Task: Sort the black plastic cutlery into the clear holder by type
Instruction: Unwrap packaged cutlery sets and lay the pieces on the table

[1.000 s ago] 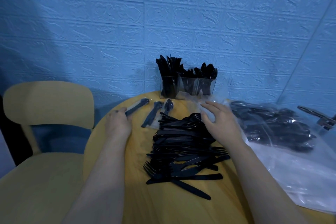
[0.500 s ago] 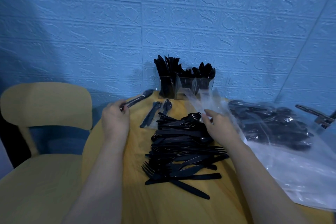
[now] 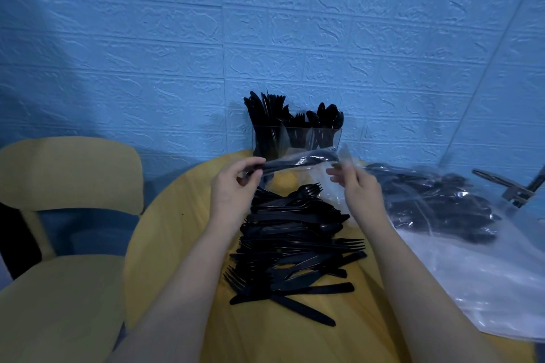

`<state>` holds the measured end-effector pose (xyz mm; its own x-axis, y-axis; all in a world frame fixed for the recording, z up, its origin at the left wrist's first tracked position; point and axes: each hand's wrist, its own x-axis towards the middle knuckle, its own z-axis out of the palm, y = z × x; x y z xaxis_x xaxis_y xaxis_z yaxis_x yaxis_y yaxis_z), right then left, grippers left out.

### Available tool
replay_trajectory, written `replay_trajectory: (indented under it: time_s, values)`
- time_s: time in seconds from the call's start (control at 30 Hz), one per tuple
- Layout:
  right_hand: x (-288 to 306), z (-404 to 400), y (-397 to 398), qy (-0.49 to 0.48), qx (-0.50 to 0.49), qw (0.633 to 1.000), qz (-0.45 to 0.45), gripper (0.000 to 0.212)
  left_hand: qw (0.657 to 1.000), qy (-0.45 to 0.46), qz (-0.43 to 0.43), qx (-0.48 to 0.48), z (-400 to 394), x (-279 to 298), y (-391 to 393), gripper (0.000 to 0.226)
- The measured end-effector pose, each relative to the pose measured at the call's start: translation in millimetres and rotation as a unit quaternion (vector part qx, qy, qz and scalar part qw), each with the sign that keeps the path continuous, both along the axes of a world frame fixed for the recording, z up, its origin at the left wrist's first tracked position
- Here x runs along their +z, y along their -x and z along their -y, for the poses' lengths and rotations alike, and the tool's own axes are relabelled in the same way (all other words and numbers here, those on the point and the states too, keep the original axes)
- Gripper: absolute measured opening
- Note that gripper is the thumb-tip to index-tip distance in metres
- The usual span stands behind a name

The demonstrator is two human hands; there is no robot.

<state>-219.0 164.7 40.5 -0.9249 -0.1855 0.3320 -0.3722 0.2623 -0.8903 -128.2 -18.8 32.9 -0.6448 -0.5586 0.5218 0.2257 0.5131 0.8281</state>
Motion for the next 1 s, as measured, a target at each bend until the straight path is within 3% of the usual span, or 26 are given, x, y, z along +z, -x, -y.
replay_trajectory:
  time_s: [0.07,0.13,0.27,0.37,0.47,0.57,0.73,0.9,1.0]
  values:
    - [6,-1,-3,0.123,0.041,0.989,0.072,0.046,1.000,0.007,-0.001,-0.016,-2,0,-1,0.032]
    - [11,-2,-5,0.164,0.082,0.977,0.107,0.048,0.999,0.027,-0.004,-0.034,-5,0,-2,0.034]
    - [17,-4,-7,0.214,0.135,0.961,0.113,0.016,0.995,0.061,-0.016,-0.074,-3,1,-3,0.039]
    - [17,-7,-4,0.248,0.140,0.952,0.109,0.010,0.997,0.045,-0.029,-0.062,0,4,-8,0.032]
    - [16,-8,-3,0.253,0.152,0.950,0.099,0.011,0.998,-0.028,-0.012,-0.054,2,7,-11,0.023]
    - [15,-8,-5,0.243,0.173,0.950,0.089,0.015,0.987,-0.117,0.012,-0.107,3,9,-12,0.018]
    - [14,-9,-5,0.234,0.189,0.949,0.091,0.045,0.982,-0.140,0.025,-0.123,6,11,-13,0.015]
    - [14,-7,-4,0.234,0.174,0.952,0.097,0.012,0.988,-0.131,-0.002,-0.085,4,13,-16,0.019]
    - [14,-6,-5,0.239,0.167,0.949,0.122,0.012,0.987,-0.143,-0.021,-0.077,3,14,-15,0.020]
